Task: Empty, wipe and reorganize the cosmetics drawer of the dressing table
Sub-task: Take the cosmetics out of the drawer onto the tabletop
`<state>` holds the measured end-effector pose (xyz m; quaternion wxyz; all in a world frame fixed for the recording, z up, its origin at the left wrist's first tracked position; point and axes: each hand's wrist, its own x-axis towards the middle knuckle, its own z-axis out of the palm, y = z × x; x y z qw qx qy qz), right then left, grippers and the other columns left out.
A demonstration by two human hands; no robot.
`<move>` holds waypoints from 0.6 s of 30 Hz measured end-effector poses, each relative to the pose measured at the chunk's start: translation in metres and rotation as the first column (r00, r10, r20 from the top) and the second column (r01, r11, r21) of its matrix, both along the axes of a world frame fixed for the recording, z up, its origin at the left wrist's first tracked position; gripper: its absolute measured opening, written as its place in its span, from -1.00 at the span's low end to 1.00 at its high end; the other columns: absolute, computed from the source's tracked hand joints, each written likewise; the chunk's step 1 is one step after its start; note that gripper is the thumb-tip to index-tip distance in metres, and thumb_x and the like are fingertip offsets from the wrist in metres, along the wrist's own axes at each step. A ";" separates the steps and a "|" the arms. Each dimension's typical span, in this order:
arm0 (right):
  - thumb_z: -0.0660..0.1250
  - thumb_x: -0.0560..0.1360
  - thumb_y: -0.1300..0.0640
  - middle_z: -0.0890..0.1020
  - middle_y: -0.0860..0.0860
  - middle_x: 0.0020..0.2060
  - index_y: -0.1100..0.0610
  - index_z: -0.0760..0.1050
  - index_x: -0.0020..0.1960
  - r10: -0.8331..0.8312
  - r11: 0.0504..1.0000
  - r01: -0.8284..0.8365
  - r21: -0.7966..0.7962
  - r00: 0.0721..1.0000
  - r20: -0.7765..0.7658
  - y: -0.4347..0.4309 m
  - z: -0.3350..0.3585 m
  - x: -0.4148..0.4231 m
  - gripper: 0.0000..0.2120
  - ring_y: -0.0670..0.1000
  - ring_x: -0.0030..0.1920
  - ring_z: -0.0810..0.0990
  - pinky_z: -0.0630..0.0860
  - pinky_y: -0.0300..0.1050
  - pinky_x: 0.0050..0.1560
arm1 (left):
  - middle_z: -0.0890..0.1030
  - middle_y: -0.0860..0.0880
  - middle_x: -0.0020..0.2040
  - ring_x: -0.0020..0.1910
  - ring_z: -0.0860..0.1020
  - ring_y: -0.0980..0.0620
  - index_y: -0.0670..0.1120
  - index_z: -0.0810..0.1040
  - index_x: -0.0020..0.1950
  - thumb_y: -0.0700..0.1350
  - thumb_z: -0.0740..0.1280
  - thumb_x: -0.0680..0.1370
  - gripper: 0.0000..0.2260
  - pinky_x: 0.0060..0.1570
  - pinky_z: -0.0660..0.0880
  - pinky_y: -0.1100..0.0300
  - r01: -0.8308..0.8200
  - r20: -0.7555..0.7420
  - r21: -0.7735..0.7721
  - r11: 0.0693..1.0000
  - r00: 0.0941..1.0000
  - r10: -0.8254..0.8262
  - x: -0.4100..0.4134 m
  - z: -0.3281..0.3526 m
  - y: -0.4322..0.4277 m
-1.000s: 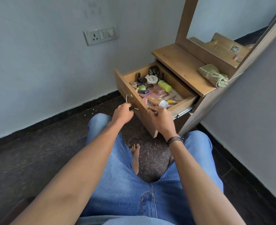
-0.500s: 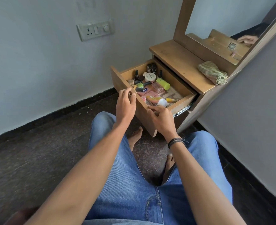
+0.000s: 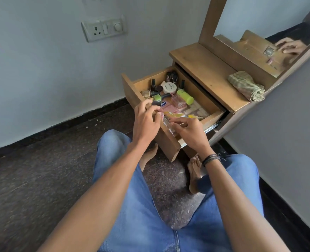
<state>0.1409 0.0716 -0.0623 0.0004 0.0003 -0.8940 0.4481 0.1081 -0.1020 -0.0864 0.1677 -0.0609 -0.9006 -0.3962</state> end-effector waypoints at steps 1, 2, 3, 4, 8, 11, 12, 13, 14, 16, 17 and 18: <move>0.43 0.58 0.07 0.74 -0.09 -0.10 0.04 0.72 0.10 -0.021 1.000 0.021 0.009 0.999 -0.025 0.004 -0.001 -0.007 -0.86 -0.12 -0.18 0.70 0.64 -0.10 -0.13 | 0.44 -0.02 0.33 0.37 0.34 0.00 -0.10 0.64 0.21 -0.10 0.34 0.60 -0.78 0.16 0.34 0.33 0.002 0.007 0.004 1.000 1.000 -0.002 0.000 0.001 -0.002; 0.43 0.59 0.07 0.74 -0.09 -0.10 0.05 0.72 0.10 -0.041 0.998 0.043 0.035 0.998 -0.054 0.007 -0.003 -0.013 -0.86 -0.13 -0.17 0.69 0.65 -0.09 -0.11 | 0.46 -0.01 0.32 0.36 0.34 0.01 -0.10 0.62 0.25 -0.10 0.35 0.59 -0.75 0.18 0.36 0.31 0.005 0.011 0.003 1.000 1.000 -0.005 0.000 0.002 -0.003; 0.42 0.59 0.08 0.73 -0.08 -0.08 0.07 0.72 0.10 -0.062 0.996 0.067 0.061 0.995 -0.081 0.011 -0.006 -0.020 -0.86 -0.13 -0.15 0.68 0.65 -0.07 -0.08 | 0.48 0.00 0.31 0.35 0.35 0.02 -0.10 0.59 0.29 -0.11 0.34 0.59 -0.72 0.21 0.39 0.26 0.004 0.018 0.002 1.000 1.000 -0.004 -0.001 0.004 -0.004; 0.42 0.59 0.09 0.73 -0.06 -0.06 0.08 0.72 0.09 -0.085 0.992 0.095 0.086 0.991 -0.106 0.015 -0.008 -0.027 -0.86 -0.11 -0.13 0.67 0.65 -0.04 -0.04 | 0.49 0.00 0.30 0.35 0.36 0.02 -0.08 0.55 0.34 -0.12 0.33 0.59 -0.69 0.23 0.41 0.22 -0.003 0.030 0.004 1.000 1.000 0.003 -0.003 0.008 -0.003; 0.37 0.59 0.11 0.71 -0.02 -0.01 0.07 0.72 0.07 -0.154 0.971 0.184 0.155 0.970 -0.190 0.029 -0.019 -0.046 -0.85 -0.02 -0.04 0.64 0.61 0.03 0.02 | 0.53 0.00 0.28 0.32 0.40 0.02 -0.05 0.45 0.43 -0.12 0.32 0.61 -0.62 0.17 0.42 0.24 -0.018 0.065 -0.038 0.999 0.998 0.021 -0.022 0.022 0.007; 0.34 0.57 0.16 0.66 0.04 -0.02 0.09 0.70 0.05 -0.189 0.949 0.238 0.208 0.955 -0.227 0.039 -0.032 -0.047 -0.84 0.13 0.02 0.56 0.50 -0.01 0.04 | 0.56 0.00 0.22 0.24 0.48 0.04 -0.06 0.49 0.38 -0.13 0.31 0.61 -0.67 0.18 0.51 0.12 0.058 0.079 -0.055 0.997 0.995 -0.054 -0.043 0.032 0.025; 0.33 0.57 0.17 0.65 0.06 -0.02 0.10 0.70 0.04 -0.198 0.931 0.262 0.253 0.948 -0.250 0.042 -0.036 -0.047 -0.83 0.17 0.04 0.53 0.48 0.03 0.06 | 0.57 0.01 0.21 0.18 0.50 0.07 -0.06 0.52 0.36 -0.12 0.30 0.62 -0.70 0.13 0.53 0.12 0.094 0.111 -0.072 0.993 0.990 -0.085 -0.050 0.036 0.034; 0.32 0.56 0.17 0.65 0.07 -0.04 0.11 0.69 0.02 -0.208 0.907 0.291 0.305 0.938 -0.278 0.045 -0.039 -0.046 -0.83 0.20 0.04 0.50 0.47 0.08 0.07 | 0.58 0.02 0.21 0.12 0.51 0.10 -0.05 0.55 0.33 -0.12 0.29 0.62 -0.73 0.07 0.53 0.15 0.137 0.156 -0.111 0.984 0.981 -0.119 -0.057 0.038 0.044; 0.30 0.54 0.17 0.65 0.08 -0.06 0.12 0.69 0.00 -0.223 0.878 0.326 0.350 0.927 -0.303 0.048 -0.041 -0.046 -0.82 0.22 0.06 0.49 0.46 0.12 0.09 | 0.58 0.03 0.21 0.09 0.51 0.11 -0.04 0.58 0.30 -0.11 0.29 0.63 -0.75 0.03 0.52 0.17 0.187 0.203 -0.163 0.969 0.967 -0.153 -0.063 0.038 0.054; 0.30 0.52 0.16 0.64 0.08 -0.06 0.14 0.69 -0.03 -0.271 0.829 0.391 0.400 0.906 -0.324 0.056 -0.044 -0.047 -0.81 0.23 0.08 0.48 0.42 0.13 0.12 | 0.57 0.02 0.24 0.16 0.52 0.05 -0.03 0.62 0.24 -0.09 0.29 0.63 -0.78 0.07 0.49 0.13 0.281 0.280 -0.260 0.924 0.938 -0.206 -0.071 0.034 0.072; 0.31 0.52 0.15 0.64 0.09 -0.05 0.15 0.69 -0.03 -0.292 0.818 0.409 0.404 0.901 -0.320 0.059 -0.045 -0.048 -0.82 0.24 0.08 0.48 0.41 0.14 0.15 | 0.56 0.01 0.27 0.23 0.50 0.01 -0.03 0.62 0.24 -0.08 0.28 0.64 -0.78 0.10 0.46 0.11 0.316 0.313 -0.297 0.901 0.924 -0.220 -0.073 0.031 0.078; 0.32 0.52 0.14 0.64 0.10 -0.05 0.15 0.70 -0.03 -0.308 0.815 0.417 0.402 0.900 -0.310 0.062 -0.045 -0.049 -0.82 0.24 0.08 0.48 0.41 0.15 0.19 | 0.54 0.00 0.29 0.28 0.46 -0.02 -0.04 0.61 0.25 -0.08 0.28 0.64 -0.78 0.12 0.42 0.09 0.347 0.346 -0.330 0.878 0.910 -0.230 -0.073 0.027 0.082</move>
